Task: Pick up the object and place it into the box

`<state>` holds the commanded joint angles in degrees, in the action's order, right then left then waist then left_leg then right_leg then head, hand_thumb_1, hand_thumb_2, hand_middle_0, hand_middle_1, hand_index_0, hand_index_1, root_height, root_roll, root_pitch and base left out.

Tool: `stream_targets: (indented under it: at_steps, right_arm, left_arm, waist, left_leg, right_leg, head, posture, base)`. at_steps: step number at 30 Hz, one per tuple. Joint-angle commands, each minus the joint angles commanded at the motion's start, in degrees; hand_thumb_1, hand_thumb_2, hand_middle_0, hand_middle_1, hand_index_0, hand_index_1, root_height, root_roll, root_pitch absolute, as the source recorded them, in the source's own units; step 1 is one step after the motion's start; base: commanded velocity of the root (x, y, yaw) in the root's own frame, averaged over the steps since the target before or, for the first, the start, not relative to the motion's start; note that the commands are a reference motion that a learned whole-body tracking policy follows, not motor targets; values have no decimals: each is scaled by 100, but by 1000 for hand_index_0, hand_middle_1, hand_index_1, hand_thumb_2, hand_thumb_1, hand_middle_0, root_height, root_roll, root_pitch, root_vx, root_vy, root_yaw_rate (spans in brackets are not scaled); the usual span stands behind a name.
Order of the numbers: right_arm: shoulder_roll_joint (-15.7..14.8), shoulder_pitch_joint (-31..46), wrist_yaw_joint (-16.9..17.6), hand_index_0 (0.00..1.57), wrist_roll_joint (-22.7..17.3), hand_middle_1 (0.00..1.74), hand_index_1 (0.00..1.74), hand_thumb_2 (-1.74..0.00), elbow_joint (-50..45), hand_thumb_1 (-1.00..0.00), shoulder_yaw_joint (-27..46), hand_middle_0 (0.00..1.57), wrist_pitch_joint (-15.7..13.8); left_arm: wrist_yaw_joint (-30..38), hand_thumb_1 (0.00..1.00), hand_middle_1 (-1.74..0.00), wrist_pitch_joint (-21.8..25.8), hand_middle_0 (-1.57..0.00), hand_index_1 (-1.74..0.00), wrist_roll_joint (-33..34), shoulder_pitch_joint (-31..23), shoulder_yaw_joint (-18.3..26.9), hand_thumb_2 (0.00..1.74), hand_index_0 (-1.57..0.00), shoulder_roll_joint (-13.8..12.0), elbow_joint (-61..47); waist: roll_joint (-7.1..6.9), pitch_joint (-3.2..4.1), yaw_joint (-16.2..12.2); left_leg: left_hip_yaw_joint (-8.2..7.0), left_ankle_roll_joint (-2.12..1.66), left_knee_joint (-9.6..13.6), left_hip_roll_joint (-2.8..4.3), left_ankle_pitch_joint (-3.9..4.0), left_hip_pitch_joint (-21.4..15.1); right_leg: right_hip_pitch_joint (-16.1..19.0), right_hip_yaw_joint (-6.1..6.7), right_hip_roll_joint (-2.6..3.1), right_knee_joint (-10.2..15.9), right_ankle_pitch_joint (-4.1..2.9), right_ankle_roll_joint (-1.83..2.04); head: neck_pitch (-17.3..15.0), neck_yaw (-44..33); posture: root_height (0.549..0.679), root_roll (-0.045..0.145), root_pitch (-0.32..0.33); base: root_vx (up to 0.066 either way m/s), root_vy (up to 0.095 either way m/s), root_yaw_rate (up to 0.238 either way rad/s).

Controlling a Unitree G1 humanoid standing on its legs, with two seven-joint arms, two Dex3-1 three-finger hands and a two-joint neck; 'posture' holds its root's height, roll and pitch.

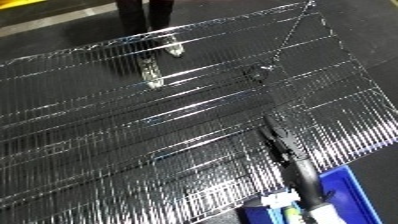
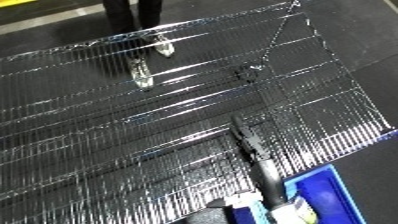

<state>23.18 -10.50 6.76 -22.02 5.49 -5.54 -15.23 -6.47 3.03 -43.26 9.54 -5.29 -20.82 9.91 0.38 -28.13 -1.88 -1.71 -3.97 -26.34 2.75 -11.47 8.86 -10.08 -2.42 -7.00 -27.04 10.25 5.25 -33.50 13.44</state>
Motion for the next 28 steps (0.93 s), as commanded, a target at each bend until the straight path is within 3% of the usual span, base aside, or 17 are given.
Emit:
stream_targets:
  at_steps: [6, 16, 22, 28]
  right_arm:
    - [-72, 34, 41, 0, 55, 0, 0, 0, 64, 0, -48, 0, -52]
    - [-30, 77, 140, 0, 151, 0, 0, 0, 110, 0, -59, 0, -88]
    - [-13, 103, 184, 0, 214, 0, 0, 0, 155, 0, -65, 0, -77]
    - [4, 125, 301, 0, 328, 0, 0, 0, 215, 0, -81, 0, -48]
  left_arm:
    - [-51, 1000, -1740, -70, -1570, -1740, 13, -39, 26, 1740, -1570, -77, -49]
    - [-110, 1000, -1740, -142, -1570, -1740, 16, -96, 35, 1740, -1570, -125, -154]
    - [-153, 1000, -1740, -177, -1570, -1740, 39, -130, 78, 1740, -1570, -131, -154]
    - [-197, 1000, -1740, -218, -1570, -1740, 33, -168, 111, 1740, -1570, -164, -192]
  waist:
    - [-60, -57, 91]
    - [-108, -101, 172]
    - [-128, -85, 205]
    - [-132, -86, 216]
  left_leg:
    - [73, 24, -65, -2, 7, 54]
    - [115, 44, -151, -10, -10, 115]
    - [123, 51, -194, -27, -35, 139]
    - [110, 55, -187, -30, -43, 126]
  right_leg:
    - [-19, -44, 29, -75, 11, 6]
    - [-56, -81, 26, -209, 59, 14]
    - [-81, -98, 3, -266, 78, 27]
    - [-89, -102, -40, -245, 44, 66]
  head:
    - [-102, -167]
    - [-292, -373]
    - [-379, -396]
    - [-419, -386]
  posture:
    - [667, 36, -76]
    - [665, 35, -80]
    - [664, 35, -81]
    - [664, 35, -81]
  base:
    - [25, -33, 74]
    - [15, -11, 47]
    - [13, 0, 28]
    - [10, 7, 8]
